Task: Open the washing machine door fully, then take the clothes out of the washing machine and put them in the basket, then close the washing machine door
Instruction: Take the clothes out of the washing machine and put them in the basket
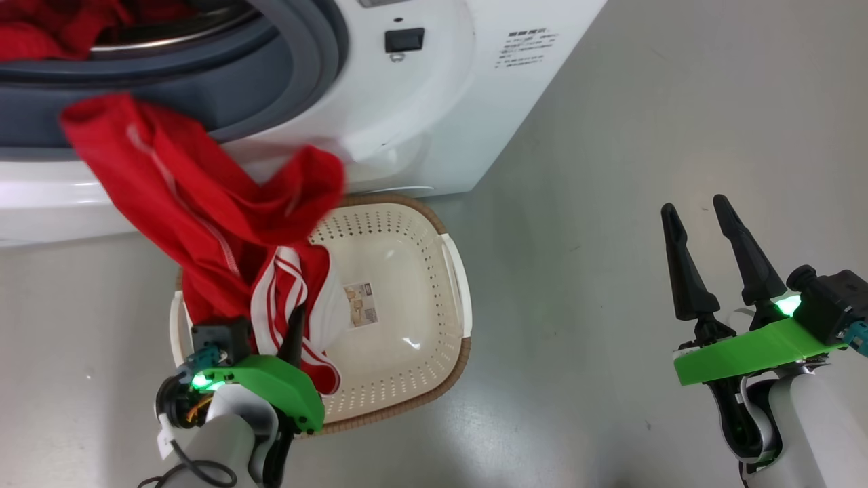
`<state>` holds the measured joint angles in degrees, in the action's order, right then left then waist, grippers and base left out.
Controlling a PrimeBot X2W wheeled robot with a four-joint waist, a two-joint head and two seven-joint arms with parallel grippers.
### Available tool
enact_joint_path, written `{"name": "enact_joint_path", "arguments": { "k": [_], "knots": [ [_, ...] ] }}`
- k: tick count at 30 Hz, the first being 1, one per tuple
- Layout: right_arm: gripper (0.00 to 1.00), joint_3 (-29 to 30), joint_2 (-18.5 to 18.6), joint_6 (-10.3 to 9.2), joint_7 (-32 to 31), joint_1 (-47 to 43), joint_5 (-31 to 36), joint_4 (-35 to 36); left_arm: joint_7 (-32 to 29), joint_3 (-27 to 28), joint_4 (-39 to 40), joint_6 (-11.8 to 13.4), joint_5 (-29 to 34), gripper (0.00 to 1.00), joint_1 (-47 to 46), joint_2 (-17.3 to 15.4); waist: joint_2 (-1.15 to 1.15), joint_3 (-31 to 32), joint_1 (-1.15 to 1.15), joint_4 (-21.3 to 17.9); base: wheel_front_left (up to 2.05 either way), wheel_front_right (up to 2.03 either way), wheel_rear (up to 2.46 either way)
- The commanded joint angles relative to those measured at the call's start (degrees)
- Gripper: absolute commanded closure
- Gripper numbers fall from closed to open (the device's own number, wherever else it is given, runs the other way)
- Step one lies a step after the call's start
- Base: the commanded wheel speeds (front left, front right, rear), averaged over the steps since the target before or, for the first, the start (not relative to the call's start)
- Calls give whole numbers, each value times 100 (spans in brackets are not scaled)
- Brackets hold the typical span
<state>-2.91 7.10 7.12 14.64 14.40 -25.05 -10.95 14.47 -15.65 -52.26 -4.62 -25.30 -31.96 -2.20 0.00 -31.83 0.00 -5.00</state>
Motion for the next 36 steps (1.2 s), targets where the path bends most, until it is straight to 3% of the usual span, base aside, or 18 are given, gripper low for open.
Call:
{"name": "enact_joint_path", "arguments": {
  "k": [1, 10, 21, 26, 28, 29, 32, 33, 36],
  "knots": [
    [0, -144, 25, 36, 36, 35, -24, 130, 52, 68, -32, -51, -53, 100, -30, -68, 0, -33, 0, -34, 0, 0, 0],
    [0, -172, -12, 36, 36, 119, -33, 159, 52, -331, -1016, -179, -247, 100, -510, -68, 0, -236, 0, -130, 0, 0, 0],
    [0, -108, -23, 36, 36, 226, -39, 221, 52, -169, -1340, -185, -180, 100, -975, -70, 0, -636, 0, -166, 0, 0, 0],
    [0, -95, -29, 36, 36, 287, -41, 246, 52, -66, -1462, -179, -120, 77, -1137, -84, 0, -791, 0, -173, 0, 0, 0],
    [0, -89, -30, 36, 36, 305, -40, 253, 52, -26, -1488, -180, -104, 56, -1179, -84, 0, -831, 0, -170, 0, 0, 0],
    [0, -87, -31, 36, 36, 313, -38, 255, 52, -3, -1496, -175, -98, 51, -1195, -83, 0, -846, 0, -169, 0, 0, 0],
    [0, -83, -32, 36, 36, 331, -35, 248, 52, 67, -1522, -168, -84, 7, -1233, -83, 0, -864, 0, -165, 0, 0, 0],
    [0, -82, -31, 36, 36, 335, -35, 240, 52, 91, -1523, -167, -78, 0, -1240, -82, 0, -861, 0, -162, 0, 0, 0],
    [0, -80, -24, 36, 36, 344, -34, 215, 52, 170, -1491, -168, -56, 0, -1236, -82, 0, -822, 0, -152, 0, 0, 0]
  ]
}}
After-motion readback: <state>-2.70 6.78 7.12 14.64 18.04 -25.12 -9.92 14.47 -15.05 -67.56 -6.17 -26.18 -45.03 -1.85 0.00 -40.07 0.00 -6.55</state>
